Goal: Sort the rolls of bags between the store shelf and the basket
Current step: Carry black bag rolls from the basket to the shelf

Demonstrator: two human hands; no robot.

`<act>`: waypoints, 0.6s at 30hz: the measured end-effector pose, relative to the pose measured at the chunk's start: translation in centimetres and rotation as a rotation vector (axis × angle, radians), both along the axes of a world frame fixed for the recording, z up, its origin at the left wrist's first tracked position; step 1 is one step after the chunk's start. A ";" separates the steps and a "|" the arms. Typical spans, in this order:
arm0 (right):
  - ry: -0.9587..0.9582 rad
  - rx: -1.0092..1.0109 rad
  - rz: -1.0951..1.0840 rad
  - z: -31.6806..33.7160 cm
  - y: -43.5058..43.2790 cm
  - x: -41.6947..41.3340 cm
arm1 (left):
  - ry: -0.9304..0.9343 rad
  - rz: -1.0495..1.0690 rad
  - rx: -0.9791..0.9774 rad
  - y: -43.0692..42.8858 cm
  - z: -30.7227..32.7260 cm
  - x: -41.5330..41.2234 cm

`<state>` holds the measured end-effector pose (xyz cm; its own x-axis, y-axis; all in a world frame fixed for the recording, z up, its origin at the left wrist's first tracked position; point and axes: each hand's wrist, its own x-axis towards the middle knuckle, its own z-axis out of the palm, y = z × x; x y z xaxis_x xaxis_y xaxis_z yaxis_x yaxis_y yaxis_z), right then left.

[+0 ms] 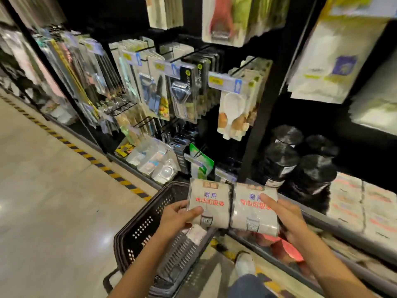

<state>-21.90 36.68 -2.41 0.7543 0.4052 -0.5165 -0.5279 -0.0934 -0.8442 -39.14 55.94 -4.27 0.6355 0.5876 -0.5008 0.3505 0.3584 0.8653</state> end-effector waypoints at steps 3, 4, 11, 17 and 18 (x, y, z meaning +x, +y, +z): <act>0.008 0.000 -0.098 0.7 -4.2 1.1 | -0.006 -0.107 0.003 -2.6 0.7 3.3; 0.004 -0.005 -0.135 0.8 -5.7 1.5 | -0.004 -0.149 0.009 -3.5 0.7 4.6; -0.008 0.006 -0.322 0.8 -16.0 5.9 | 0.006 -0.373 0.039 -11.7 1.4 13.5; 0.030 -0.082 -0.431 -0.1 -24.0 11.0 | 0.059 -0.465 -0.083 -19.0 0.8 20.1; 0.035 -0.104 -0.437 -0.3 -25.1 12.2 | 0.073 -0.483 -0.094 -20.0 0.6 21.4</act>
<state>-9.68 11.58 -2.71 0.8243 -0.0030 -0.5662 -0.5650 0.0615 -0.8228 -17.78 35.91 -3.68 0.7852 0.1852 -0.5909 0.5542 0.2155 0.8040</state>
